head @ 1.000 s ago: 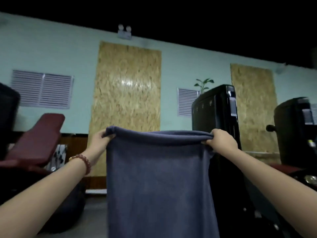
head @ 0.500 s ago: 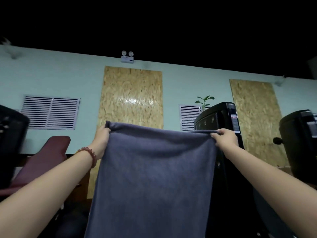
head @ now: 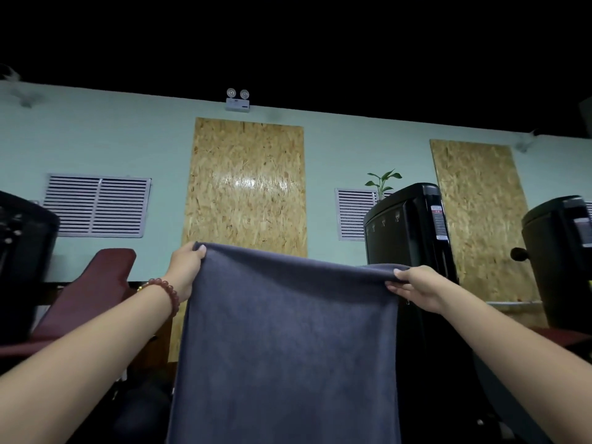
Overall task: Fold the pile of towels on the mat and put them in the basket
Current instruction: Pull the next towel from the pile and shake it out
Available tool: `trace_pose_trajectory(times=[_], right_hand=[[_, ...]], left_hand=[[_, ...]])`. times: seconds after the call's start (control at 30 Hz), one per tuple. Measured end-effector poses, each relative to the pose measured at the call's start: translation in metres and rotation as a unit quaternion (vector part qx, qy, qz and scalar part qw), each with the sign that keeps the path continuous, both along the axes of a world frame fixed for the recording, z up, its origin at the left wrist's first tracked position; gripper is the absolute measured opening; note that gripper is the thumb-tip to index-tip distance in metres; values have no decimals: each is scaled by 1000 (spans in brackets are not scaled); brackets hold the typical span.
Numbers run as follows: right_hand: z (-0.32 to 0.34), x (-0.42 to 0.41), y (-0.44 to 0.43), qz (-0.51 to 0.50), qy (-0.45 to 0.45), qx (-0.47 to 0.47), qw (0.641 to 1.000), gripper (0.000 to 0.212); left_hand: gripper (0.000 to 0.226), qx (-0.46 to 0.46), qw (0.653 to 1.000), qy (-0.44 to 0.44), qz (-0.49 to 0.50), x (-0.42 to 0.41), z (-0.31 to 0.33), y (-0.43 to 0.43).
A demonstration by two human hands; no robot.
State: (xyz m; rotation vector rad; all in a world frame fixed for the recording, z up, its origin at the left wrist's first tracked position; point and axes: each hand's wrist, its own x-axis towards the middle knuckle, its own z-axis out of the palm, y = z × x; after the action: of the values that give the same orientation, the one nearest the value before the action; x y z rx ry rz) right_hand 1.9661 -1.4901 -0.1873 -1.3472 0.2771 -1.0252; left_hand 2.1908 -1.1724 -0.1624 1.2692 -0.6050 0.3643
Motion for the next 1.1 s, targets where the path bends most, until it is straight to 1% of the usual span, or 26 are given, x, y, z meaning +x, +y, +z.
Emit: trace_pose_trajectory(times=[0.03,0.1,0.17,0.27,0.33,0.4,0.47,0.5,0.6,0.67,0.77,0.87,0.93,0.97,1.0,1.03,1.07,1.1], right_hand=[[-3,0,1,6,-10,-5,1000,36],[-7,-1,5,-18,-20,-24,999,26],[-10,-1,7,-76,-7,-49,996,15],[-12,4,0,-188,9,-88,978,9],[-14,6,-1,-238,9,-101,966,20],[-16,7,4,-233,-10,-69,970,25],[-17,10,6,-217,-52,-40,974,31],[-17,10,9,-214,-70,-36,974,30],[-18,9,13,-214,-108,-46,970,20],[-19,7,8,-220,-104,-67,968,19],[-22,5,3,-200,-56,-115,971,24],[-26,4,4,-178,-2,-151,972,26],[-27,2,7,-152,24,-165,974,27],[-29,2,7,-139,33,-161,977,31],[-32,2,7,-134,50,-157,977,36],[-34,2,8,-138,69,-165,974,35],[-35,1,11,-140,82,-177,971,33],[-36,0,13,-135,88,-183,970,35]], left_hand=[[20,11,1000,-9,19,1,0,-1],[22,25,998,-20,51,3,0,-3],[25,29,997,-22,70,3,-1,-7],[28,22,997,-13,77,1,-5,-11],[26,16,998,-6,67,0,-8,-12],[24,7,999,-1,48,1,-10,-13],[31,9,1000,4,26,1,-12,-14],[32,25,999,-2,25,2,-14,-14],[25,93,992,-56,61,6,-19,-9],[30,122,984,-91,89,6,-20,-3],[28,194,962,-146,124,7,-22,9],[28,237,941,-181,160,7,-31,16],[33,263,931,-158,199,3,-38,19],[38,266,932,-140,203,0,-40,19],[42,269,936,-124,190,-2,-43,18],[43,275,940,-114,167,-3,-44,18],[39,280,945,-99,136,-4,-44,18],[31,286,949,-82,102,-5,-44,18]])
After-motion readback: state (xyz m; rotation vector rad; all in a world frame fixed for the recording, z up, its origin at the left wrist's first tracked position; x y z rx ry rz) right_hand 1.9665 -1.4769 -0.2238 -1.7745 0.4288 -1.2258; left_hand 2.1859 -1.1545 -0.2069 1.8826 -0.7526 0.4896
